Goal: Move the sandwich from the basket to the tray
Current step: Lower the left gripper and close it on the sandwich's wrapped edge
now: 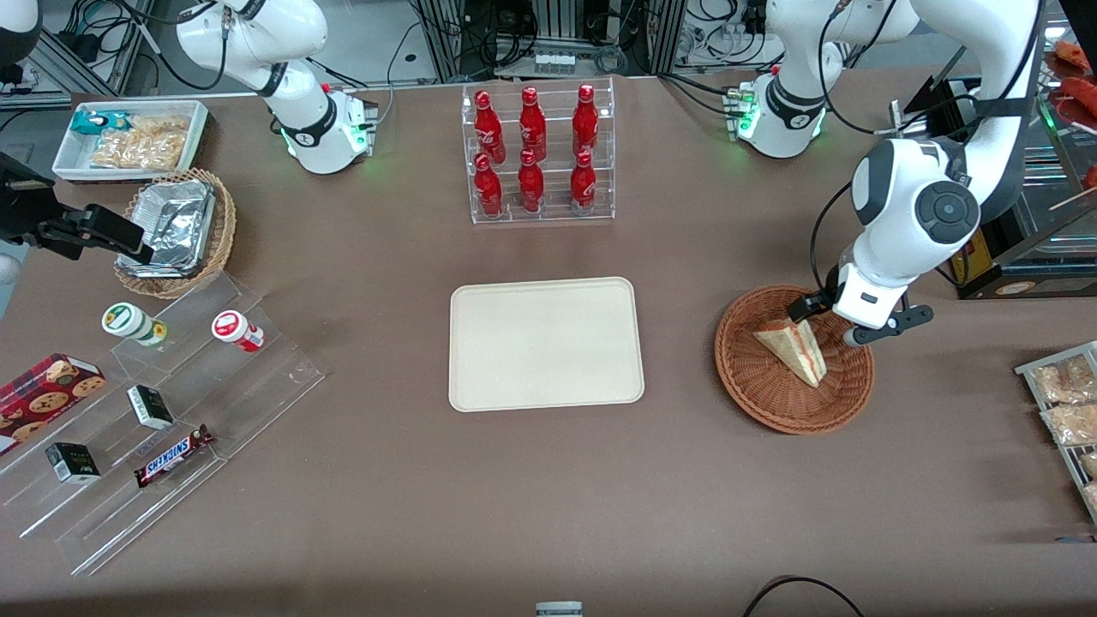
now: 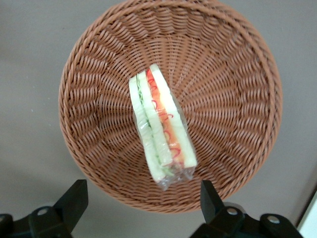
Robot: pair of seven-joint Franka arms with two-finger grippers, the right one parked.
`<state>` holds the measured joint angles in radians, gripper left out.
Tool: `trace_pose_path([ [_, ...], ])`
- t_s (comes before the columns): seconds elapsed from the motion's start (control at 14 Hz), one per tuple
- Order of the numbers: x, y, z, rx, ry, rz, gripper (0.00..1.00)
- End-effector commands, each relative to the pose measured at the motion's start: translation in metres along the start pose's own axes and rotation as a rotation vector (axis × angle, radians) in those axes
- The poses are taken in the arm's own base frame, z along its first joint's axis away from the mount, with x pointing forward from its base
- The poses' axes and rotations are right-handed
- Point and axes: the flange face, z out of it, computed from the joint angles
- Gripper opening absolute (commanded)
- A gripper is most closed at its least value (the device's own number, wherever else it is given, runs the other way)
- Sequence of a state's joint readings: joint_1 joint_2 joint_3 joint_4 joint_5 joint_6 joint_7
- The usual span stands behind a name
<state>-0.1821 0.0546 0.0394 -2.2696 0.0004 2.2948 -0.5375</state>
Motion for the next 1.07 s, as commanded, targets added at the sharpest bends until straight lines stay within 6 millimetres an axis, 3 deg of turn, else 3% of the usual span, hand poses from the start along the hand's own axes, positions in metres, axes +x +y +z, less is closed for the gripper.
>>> trace_pose_path([
  [0.0,-0.011,0.002,0.003,-0.028,0.048,-0.141,1.00],
  [0.36,-0.006,0.011,0.026,-0.062,0.071,-0.473,1.00],
  [0.71,-0.004,0.020,0.043,-0.076,0.070,-0.577,1.00],
  [1.0,-0.004,0.019,0.059,-0.051,0.054,-0.561,1.00],
])
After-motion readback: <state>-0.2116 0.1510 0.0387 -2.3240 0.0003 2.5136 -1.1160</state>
